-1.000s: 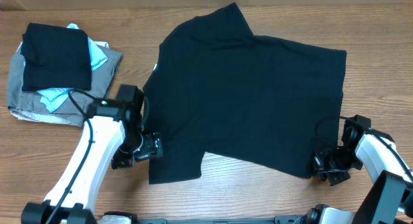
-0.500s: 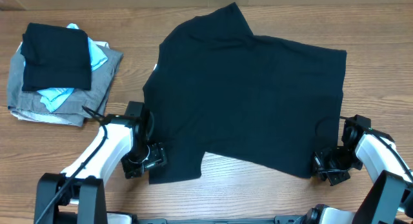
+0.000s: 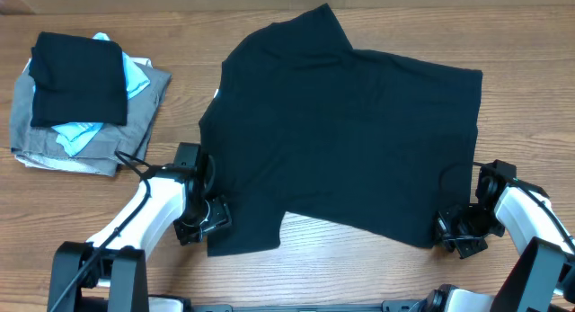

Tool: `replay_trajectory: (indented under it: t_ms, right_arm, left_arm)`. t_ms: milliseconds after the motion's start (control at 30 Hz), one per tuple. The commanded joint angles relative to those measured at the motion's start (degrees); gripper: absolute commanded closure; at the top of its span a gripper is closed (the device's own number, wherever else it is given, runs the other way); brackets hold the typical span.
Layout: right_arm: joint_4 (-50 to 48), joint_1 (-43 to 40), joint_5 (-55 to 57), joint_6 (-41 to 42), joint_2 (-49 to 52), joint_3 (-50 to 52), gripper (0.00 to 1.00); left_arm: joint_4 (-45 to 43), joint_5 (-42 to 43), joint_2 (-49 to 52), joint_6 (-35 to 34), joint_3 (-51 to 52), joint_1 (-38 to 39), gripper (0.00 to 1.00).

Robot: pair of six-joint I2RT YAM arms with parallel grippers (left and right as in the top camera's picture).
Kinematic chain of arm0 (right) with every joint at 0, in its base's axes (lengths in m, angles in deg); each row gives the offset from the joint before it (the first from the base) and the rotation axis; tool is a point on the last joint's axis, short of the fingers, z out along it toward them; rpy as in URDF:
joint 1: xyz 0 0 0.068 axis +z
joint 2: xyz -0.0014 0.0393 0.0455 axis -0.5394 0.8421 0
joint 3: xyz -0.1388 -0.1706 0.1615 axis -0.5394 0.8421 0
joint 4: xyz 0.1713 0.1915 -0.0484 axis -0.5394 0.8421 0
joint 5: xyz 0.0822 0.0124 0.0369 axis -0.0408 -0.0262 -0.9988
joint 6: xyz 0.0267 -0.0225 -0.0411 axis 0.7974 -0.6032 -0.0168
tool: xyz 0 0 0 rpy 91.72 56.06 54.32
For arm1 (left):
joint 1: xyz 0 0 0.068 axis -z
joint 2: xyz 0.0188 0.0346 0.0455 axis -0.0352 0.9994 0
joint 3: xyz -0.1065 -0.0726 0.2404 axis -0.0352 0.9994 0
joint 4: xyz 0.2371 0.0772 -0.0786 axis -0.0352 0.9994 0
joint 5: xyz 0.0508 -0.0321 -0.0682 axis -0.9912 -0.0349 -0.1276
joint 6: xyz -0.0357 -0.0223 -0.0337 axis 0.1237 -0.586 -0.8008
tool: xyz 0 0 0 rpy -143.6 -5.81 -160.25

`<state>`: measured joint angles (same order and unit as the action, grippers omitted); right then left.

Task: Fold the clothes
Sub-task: 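Move the left gripper down and grasp the shirt's lower left hem, then lift both hem corners and fold the bottom half up toward the collar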

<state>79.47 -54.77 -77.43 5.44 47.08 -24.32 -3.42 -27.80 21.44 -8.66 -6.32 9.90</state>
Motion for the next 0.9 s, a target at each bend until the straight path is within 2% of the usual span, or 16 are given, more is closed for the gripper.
replay_trajectory:
  t_ms: [0, 300, 333, 433, 467, 800, 833, 867]
  right_arm:
    - [-0.3, -0.1, 2.0, 0.0, 0.8, 1.9, 0.94]
    - [-0.4, -0.1, 2.0, 0.0, 0.8, 1.9, 0.94]
    - [-0.4, -0.1, 2.0, 0.0, 0.8, 1.9, 0.94]
    - [-0.4, -0.1, 2.0, 0.0, 0.8, 1.9, 0.94]
    - [-0.4, -0.1, 2.0, 0.0, 0.8, 1.9, 0.94]
    - [-0.4, -0.1, 2.0, 0.0, 0.8, 1.9, 0.94]
    - [-0.4, -0.1, 2.0, 0.0, 0.8, 1.9, 0.94]
    - [-0.3, -0.1, 2.0, 0.0, 0.8, 1.9, 0.94]
  left_arm:
    - [-4.1, 3.2, 1.6, -0.2, 3.8, 0.4, 0.32]
    - [-5.7, 4.8, 1.6, 1.6, 4.4, 2.3, 0.41]
    - [-6.2, 4.8, 1.7, 2.0, 4.4, 3.0, 0.45]
    - [-7.3, 4.8, 1.7, 2.4, 4.4, 4.5, 0.69]
    - [-7.4, 4.8, 1.7, 2.4, 4.4, 4.9, 0.71]
    - [-7.0, 5.9, 1.7, 2.4, 4.4, 5.0, 0.46]
    - [-6.8, 6.6, 1.7, 2.4, 4.4, 5.0, 0.55]
    - [-6.5, 7.2, 1.7, 2.4, 4.3, 5.0, 0.69]
